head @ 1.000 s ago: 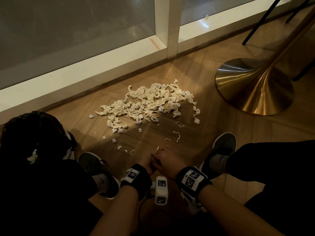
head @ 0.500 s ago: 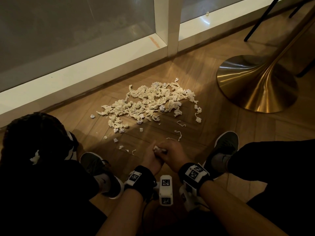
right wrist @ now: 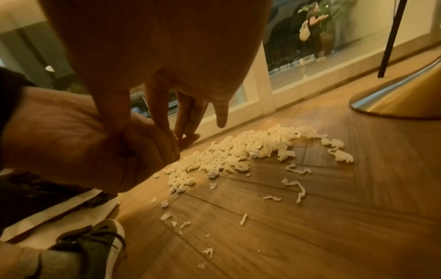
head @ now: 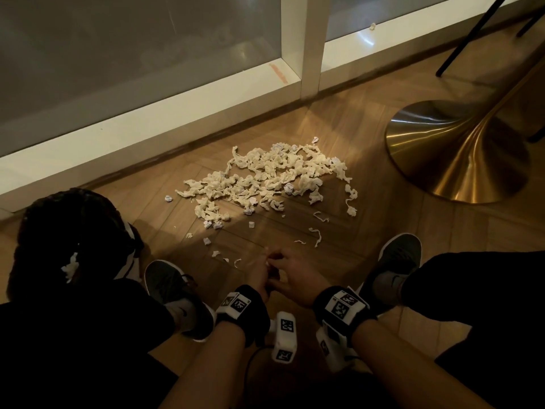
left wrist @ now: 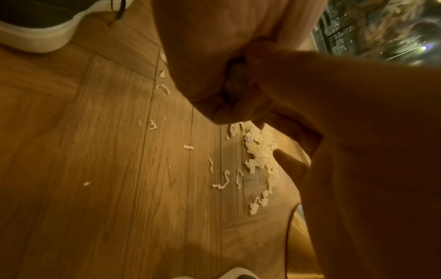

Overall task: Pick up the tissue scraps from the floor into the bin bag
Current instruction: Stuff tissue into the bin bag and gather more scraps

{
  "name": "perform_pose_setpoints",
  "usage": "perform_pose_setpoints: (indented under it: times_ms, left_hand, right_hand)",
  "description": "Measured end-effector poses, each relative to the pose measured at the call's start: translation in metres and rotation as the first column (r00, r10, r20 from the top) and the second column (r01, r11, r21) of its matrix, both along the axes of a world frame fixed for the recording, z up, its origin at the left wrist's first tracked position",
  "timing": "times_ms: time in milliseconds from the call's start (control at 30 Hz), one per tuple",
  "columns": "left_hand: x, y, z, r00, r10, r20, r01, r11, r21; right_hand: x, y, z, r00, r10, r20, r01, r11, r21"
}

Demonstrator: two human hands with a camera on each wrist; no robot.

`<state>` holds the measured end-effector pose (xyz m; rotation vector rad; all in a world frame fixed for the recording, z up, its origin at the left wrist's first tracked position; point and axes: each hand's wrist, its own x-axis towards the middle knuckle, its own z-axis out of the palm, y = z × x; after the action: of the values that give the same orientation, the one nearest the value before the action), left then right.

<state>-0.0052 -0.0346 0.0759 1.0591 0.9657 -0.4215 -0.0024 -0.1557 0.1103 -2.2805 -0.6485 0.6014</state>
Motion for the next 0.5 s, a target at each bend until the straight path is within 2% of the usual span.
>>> perform_pose_setpoints:
  times_ms: [100, 233, 300, 400, 467, 500]
  left_hand:
    - [-0.003, 0.019, -0.006, 1.000, 0.030, -0.010, -0.030, 1.000, -0.007]
    - [-0.001, 0.054, -0.005, 0.995, 0.089, -0.044, -0.083, 0.990, 0.114]
    - [0.009, 0.073, 0.010, 0.996, 0.089, -0.027, -0.082, 0.974, 0.209]
    - [0.030, 0.125, 0.040, 0.999, 0.033, 0.030, -0.042, 0.924, 0.381]
    - [0.046, 0.174, 0.058, 0.998, 0.005, 0.059, -0.036, 0.839, 0.544]
    - [0.052, 0.201, 0.068, 0.998, -0.048, 0.034, 0.016, 0.777, 0.630]
  right_hand:
    - [0.003, 0.007, 0.001, 0.994, -0.107, -0.031, 0.109, 0.990, 0.092]
    - [0.015, 0.001, -0.001, 0.926, -0.294, -0.237, 0.299, 0.954, -0.013]
    - [0.016, -0.006, -0.011, 0.888, -0.319, -0.331, 0.295, 0.948, -0.121]
    - [0.008, -0.020, -0.037, 0.852, -0.341, -0.398, 0.235, 0.927, -0.293]
    - [-0.001, -0.031, -0.057, 0.843, -0.342, -0.414, 0.181, 0.907, -0.380]
    - [-0.006, -0.036, -0.065, 0.838, -0.343, -0.426, 0.164, 0.901, -0.402]
